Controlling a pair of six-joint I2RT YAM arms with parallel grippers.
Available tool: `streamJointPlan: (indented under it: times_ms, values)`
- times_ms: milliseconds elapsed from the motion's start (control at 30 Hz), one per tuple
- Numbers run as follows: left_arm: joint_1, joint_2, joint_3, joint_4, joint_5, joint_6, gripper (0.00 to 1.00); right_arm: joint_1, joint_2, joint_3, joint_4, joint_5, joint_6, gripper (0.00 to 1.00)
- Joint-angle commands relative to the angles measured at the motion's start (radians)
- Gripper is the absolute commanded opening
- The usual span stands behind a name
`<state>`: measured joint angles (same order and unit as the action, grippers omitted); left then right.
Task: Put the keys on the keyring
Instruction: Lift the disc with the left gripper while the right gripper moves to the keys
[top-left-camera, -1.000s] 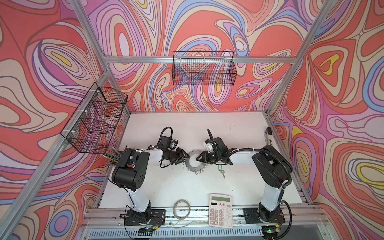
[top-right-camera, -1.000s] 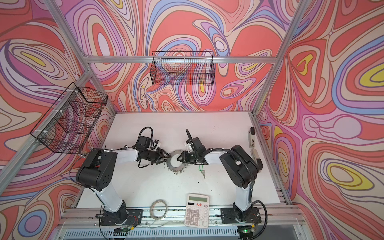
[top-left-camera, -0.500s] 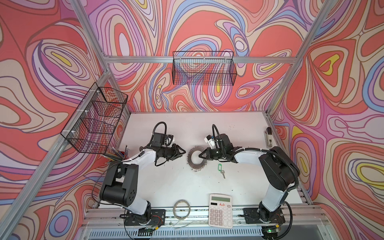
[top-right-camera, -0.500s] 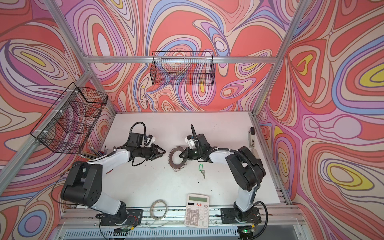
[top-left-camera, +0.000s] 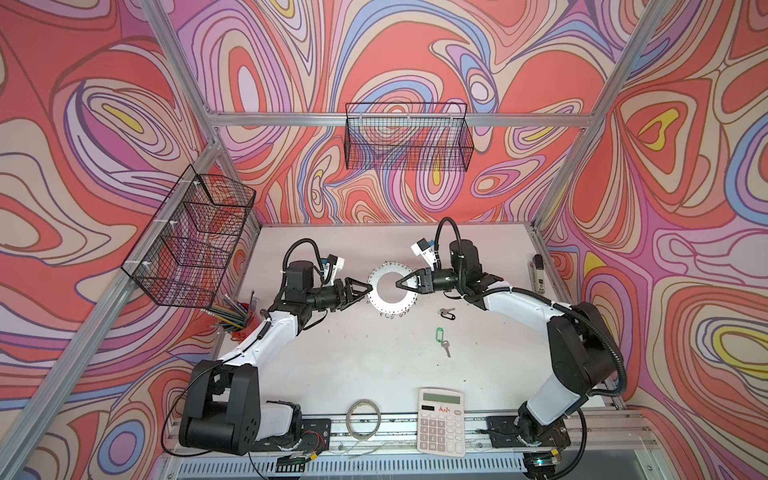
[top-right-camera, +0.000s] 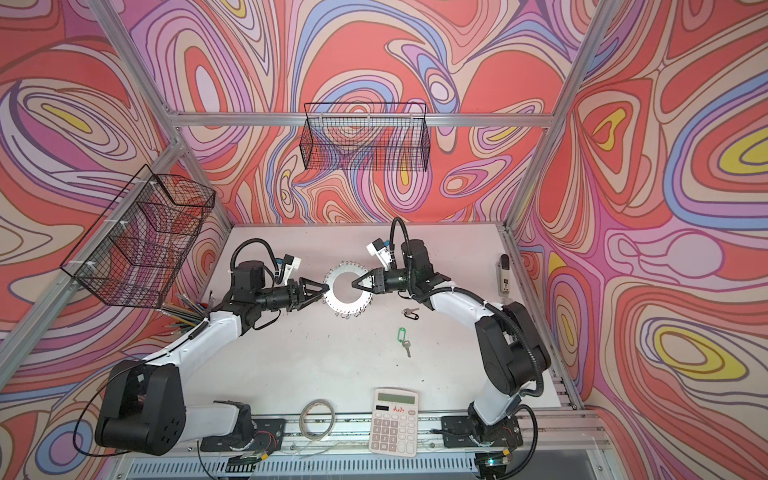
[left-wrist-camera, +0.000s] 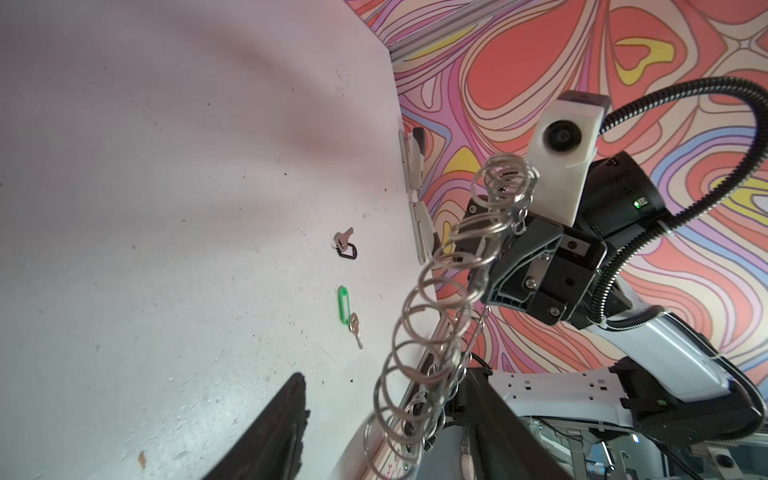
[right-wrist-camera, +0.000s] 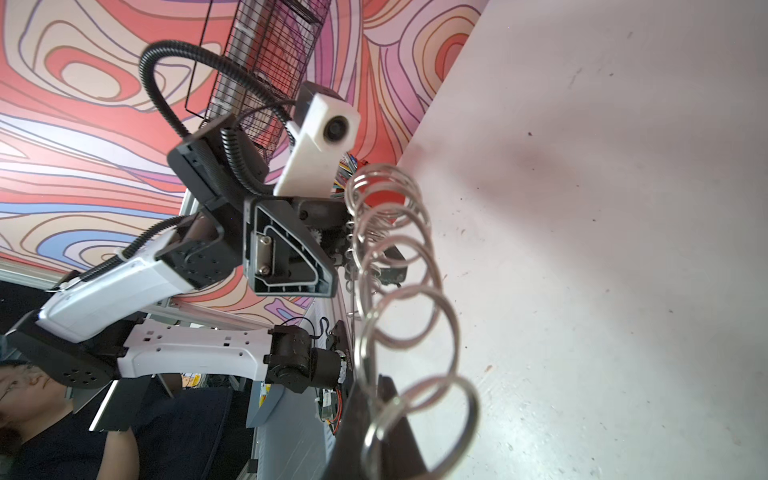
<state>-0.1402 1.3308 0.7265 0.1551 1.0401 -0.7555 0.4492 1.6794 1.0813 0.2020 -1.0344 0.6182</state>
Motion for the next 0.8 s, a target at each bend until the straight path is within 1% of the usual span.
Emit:
streamJointPlan:
  times_ms: [0,33,100,233,267,333,367,400,467,500,667,767]
  values:
    - [-0.024,-0.001,-0.013,0.181,0.108,-0.087,0.63,0.003,-0.003,0.010,0.086,-0.063,0.060,0.00]
    - [-0.032,0.005,-0.009,0.186,0.117,-0.093,0.62,0.003,0.001,0.004,0.120,-0.069,0.084,0.00]
    - [-0.052,0.024,0.001,0.216,0.134,-0.117,0.55,0.003,0.011,-0.018,0.236,-0.085,0.161,0.00]
    - [-0.073,0.048,-0.008,0.348,0.145,-0.206,0.43,0.003,0.043,-0.065,0.449,-0.095,0.315,0.00]
    - [-0.073,0.050,-0.015,0.380,0.145,-0.227,0.37,0.003,0.052,-0.075,0.498,-0.095,0.350,0.00]
    - [-0.073,0.050,-0.018,0.390,0.142,-0.235,0.26,0.003,0.070,-0.088,0.564,-0.101,0.397,0.00]
    - [-0.072,0.047,-0.018,0.382,0.136,-0.234,0.18,0.003,0.076,-0.092,0.585,-0.103,0.413,0.00]
    - [-0.073,0.043,-0.016,0.366,0.132,-0.226,0.13,0.002,0.076,-0.093,0.595,-0.107,0.418,0.00]
    - [-0.073,0.037,-0.012,0.348,0.127,-0.221,0.05,0.003,0.076,-0.095,0.595,-0.112,0.415,0.00]
    - [-0.073,0.031,-0.010,0.340,0.122,-0.219,0.00,0.003,0.105,-0.095,0.593,-0.114,0.413,0.00]
    - [-0.073,0.000,-0.006,0.331,0.104,-0.226,0.00,0.003,0.118,-0.085,0.564,-0.125,0.388,0.00]
    - [-0.073,-0.012,-0.004,0.348,0.104,-0.248,0.00,0.003,0.117,-0.066,0.491,-0.120,0.342,0.00]
